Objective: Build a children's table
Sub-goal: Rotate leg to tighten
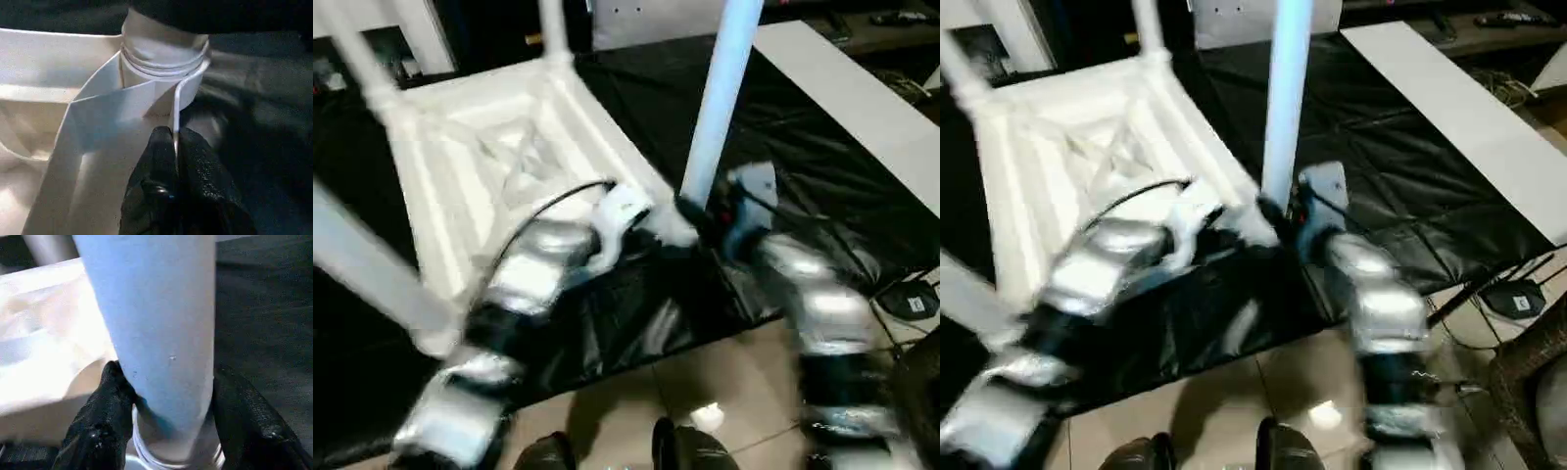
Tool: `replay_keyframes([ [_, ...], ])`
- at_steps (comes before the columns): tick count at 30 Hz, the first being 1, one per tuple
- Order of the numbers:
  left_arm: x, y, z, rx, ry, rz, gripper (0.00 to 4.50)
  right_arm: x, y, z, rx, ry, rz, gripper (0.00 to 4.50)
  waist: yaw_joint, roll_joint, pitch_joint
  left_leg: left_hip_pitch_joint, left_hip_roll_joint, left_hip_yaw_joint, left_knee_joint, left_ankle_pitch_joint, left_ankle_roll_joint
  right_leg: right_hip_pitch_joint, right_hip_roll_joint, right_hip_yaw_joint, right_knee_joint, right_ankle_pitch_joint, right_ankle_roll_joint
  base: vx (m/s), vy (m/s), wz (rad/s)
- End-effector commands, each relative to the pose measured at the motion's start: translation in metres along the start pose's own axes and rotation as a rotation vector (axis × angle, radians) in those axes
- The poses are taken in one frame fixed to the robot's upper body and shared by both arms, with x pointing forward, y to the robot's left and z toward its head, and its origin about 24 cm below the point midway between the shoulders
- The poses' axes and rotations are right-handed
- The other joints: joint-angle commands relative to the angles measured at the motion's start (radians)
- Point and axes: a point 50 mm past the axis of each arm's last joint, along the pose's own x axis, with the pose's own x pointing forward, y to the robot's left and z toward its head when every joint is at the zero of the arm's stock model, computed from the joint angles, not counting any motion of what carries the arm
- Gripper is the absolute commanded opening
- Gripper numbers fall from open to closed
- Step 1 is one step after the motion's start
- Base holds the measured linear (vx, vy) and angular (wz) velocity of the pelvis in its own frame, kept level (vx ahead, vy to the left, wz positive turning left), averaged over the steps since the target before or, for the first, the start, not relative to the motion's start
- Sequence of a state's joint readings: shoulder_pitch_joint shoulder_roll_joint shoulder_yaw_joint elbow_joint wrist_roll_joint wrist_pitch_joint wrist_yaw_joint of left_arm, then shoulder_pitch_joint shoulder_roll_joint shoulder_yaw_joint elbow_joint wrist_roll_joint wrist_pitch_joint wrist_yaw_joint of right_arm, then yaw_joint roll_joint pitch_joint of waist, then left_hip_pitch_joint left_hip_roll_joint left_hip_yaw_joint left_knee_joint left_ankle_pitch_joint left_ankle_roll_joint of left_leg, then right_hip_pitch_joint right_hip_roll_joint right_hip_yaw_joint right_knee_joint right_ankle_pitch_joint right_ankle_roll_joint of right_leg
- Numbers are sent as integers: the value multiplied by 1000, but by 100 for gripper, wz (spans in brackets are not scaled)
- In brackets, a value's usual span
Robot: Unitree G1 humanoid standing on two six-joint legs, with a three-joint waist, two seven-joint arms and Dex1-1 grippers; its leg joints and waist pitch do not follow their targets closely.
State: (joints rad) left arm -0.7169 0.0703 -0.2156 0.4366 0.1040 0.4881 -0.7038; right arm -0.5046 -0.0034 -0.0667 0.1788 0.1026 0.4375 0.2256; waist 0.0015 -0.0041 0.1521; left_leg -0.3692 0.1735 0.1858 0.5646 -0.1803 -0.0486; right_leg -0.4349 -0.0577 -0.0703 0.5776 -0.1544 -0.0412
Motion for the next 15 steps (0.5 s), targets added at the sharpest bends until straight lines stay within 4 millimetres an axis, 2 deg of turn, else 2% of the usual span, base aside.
replay_keyframes([
  [1, 18, -31, 15, 29, -58, -113, 0, 5, 17, -24, 3, 97, -7, 255, 12, -7, -79, 5, 43, -21, -52, -88, 86, 71, -84, 56, -69, -229, -198, 0, 0, 0],
  [5, 16, -31, 15, 34, -63, -116, 0, 4, 18, -19, 27, 58, 28, 278, 17, -5, -81, 2, 42, -19, -50, -68, 126, 76, -84, 57, -61, -152, -219, 0, 0, 0],
  [6, 15, -30, 14, 42, -63, -118, 0, 2, 16, -17, 25, 49, 35, 295, 17, -6, -82, 2, 42, -19, -50, -63, 130, 77, -84, 57, -59, -143, -221, 0, 0, 0],
  [12, 6, -21, 6, 86, -67, -148, 0, -11, -14, -1, -20, -38, 76, 340, 31, -7, -82, 3, 43, -18, -47, -54, 157, 79, -85, 57, -59, -138, -222, 0, 0, 0],
  [13, 1, -18, 2, 99, -61, -180, 0, -18, -25, 6, -42, -53, 138, 349, 34, -9, -80, 4, 43, -17, -47, -56, 158, 79, -85, 57, -60, -148, -221, 0, 0, 0],
  [15, -1, -17, 0, 107, -58, -197, 0, -23, -28, 8, -54, -56, 189, 356, 39, -8, -81, 5, 47, -17, -46, -56, 166, 80, -85, 58, -57, -141, -221, 0, 0, 0],
])
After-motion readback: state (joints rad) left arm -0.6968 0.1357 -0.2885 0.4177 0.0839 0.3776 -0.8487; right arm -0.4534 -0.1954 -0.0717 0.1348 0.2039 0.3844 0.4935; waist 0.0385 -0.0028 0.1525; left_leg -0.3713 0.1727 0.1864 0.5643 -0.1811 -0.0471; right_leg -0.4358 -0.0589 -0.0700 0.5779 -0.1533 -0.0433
